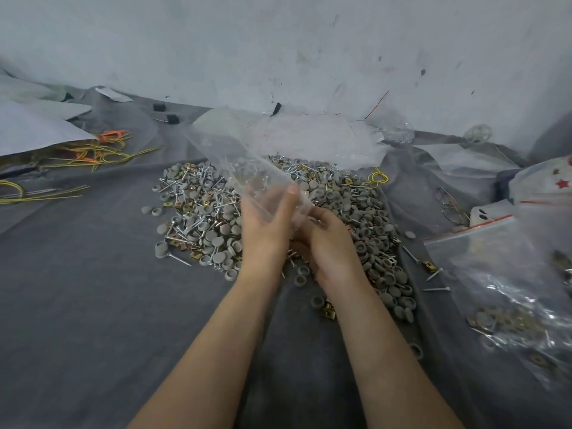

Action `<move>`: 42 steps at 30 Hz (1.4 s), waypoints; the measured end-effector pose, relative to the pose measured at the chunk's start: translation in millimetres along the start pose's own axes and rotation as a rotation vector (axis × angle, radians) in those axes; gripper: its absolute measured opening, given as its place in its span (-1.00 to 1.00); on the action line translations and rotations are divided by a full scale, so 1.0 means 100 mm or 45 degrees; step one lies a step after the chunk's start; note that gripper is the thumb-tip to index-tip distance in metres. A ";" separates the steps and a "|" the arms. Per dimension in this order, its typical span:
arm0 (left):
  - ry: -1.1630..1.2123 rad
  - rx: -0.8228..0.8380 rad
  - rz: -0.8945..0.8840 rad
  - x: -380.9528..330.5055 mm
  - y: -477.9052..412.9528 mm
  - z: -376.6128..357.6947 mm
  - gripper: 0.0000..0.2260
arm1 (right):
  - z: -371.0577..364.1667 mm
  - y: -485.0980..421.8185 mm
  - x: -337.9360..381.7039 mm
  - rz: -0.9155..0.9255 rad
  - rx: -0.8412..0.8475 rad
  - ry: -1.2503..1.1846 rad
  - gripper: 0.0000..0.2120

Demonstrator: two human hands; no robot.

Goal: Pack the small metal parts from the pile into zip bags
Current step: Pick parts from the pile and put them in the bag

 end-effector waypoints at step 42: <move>-1.746 -0.270 -0.386 -0.95 0.26 0.15 0.04 | -0.06 0.00 0.67 0.188 0.080 0.760 -0.87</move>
Point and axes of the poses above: each hand's wrist, its own y-axis away from the middle knuckle, its own z-axis out of the back of the hand, x = y × z, the point moved 9 cm from there along -y, towards the middle knuckle, and after that the axes turned 8 degrees about x, right-handed, at the moved point
